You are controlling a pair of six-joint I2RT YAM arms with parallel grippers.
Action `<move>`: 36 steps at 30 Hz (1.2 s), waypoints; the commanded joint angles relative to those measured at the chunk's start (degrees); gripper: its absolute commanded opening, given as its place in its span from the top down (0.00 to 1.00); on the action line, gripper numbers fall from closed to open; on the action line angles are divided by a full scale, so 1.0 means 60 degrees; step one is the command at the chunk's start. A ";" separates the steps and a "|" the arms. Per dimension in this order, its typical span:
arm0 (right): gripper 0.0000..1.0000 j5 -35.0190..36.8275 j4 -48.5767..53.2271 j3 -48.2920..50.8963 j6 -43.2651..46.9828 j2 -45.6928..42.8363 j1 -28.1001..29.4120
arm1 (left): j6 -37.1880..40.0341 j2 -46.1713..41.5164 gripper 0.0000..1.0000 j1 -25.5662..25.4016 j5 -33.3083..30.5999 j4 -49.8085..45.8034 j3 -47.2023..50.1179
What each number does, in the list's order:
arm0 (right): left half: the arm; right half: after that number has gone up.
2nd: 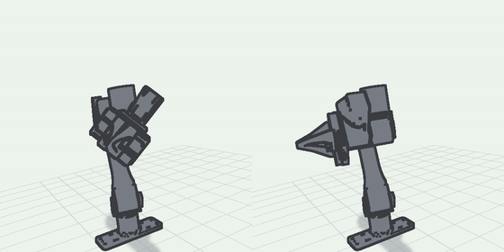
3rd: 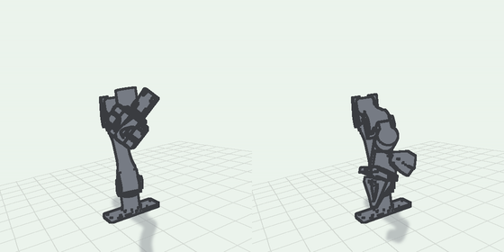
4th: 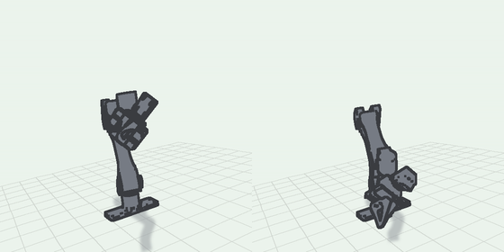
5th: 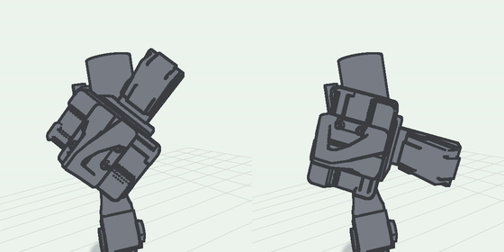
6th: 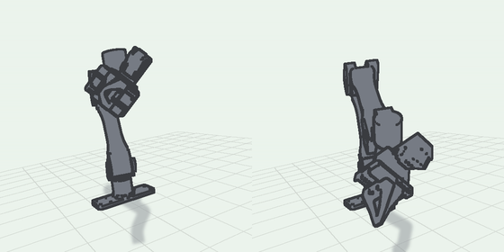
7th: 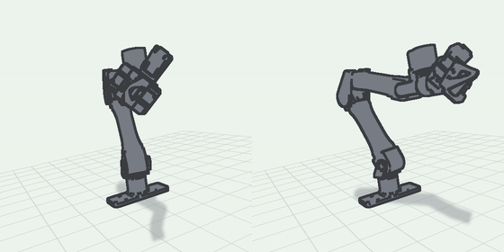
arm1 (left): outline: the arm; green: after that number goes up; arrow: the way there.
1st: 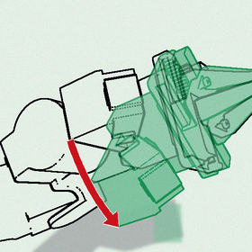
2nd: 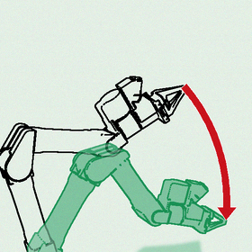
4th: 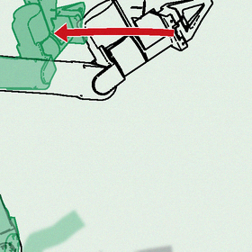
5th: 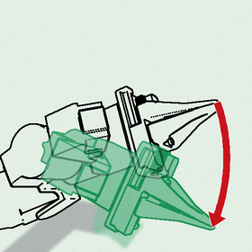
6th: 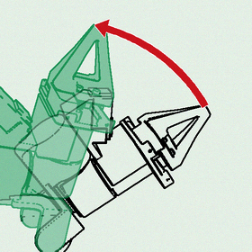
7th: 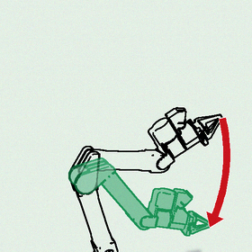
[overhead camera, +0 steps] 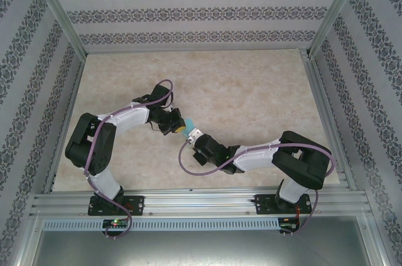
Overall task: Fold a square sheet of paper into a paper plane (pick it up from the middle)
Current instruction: Fold the wing for the fifth time at the center of the table.
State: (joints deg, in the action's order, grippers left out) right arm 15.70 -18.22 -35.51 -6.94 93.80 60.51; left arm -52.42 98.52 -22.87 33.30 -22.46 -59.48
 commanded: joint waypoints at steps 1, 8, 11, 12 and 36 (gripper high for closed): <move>1.00 -0.0196 0.0050 -0.0008 -0.0462 0.0007 -0.0094 | 0.0247 -0.0431 0.77 0.0029 -0.0427 -0.0630 -0.0225; 1.00 -0.2013 -0.0668 0.0322 -0.1589 -0.0296 -0.0710 | 0.0283 -0.1759 0.46 0.0101 -0.2307 -0.1615 0.0026; 1.00 -0.2682 -0.0897 0.0406 -0.2037 -0.0325 -0.1023 | 0.0129 -0.2368 0.42 0.0157 -0.2808 -0.1718 0.0332; 1.00 -0.2946 -0.1014 0.0445 -0.2210 -0.0308 -0.1174 | 0.0096 -0.2561 0.41 0.0179 -0.2938 -0.1734 0.0449; 1.00 -0.6977 -0.1767 0.0308 -0.4986 0.0624 -0.3232 | -0.0008 -0.2887 0.38 0.0319 -0.2023 -0.1020 0.1095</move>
State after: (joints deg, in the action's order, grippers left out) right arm -22.17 -26.41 -33.45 -34.06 96.36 41.74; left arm -51.51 80.29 -21.63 19.16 -30.35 -53.87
